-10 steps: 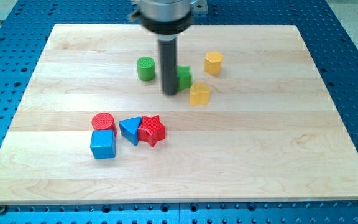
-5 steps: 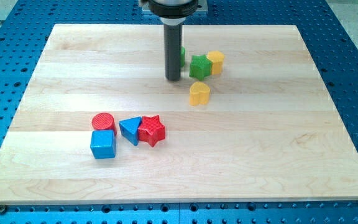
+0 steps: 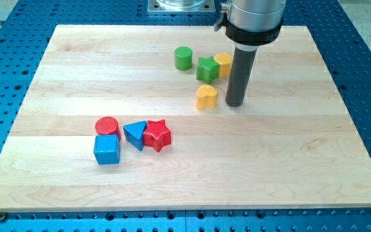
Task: Make a group of green and yellow blocks
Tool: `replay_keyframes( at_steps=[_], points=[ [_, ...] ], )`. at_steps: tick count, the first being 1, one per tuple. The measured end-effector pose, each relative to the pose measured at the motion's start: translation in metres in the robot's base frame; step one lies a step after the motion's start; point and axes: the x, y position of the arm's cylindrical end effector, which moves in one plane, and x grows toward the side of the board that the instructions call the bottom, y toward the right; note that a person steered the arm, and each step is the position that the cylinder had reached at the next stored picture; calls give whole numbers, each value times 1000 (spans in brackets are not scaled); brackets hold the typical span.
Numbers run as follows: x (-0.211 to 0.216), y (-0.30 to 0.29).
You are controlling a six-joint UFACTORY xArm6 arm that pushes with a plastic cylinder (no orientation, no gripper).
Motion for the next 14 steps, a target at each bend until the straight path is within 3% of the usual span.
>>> replay_keyframes(
  at_steps=[3, 5, 6, 7, 9, 10, 12, 13, 14],
  points=[
    [43, -84],
    [-38, -2],
    [16, -15],
    [21, -52],
    [-3, -85],
    [-50, -56],
    [-27, -131],
    [-40, -151],
    [-68, -105]
  ],
)
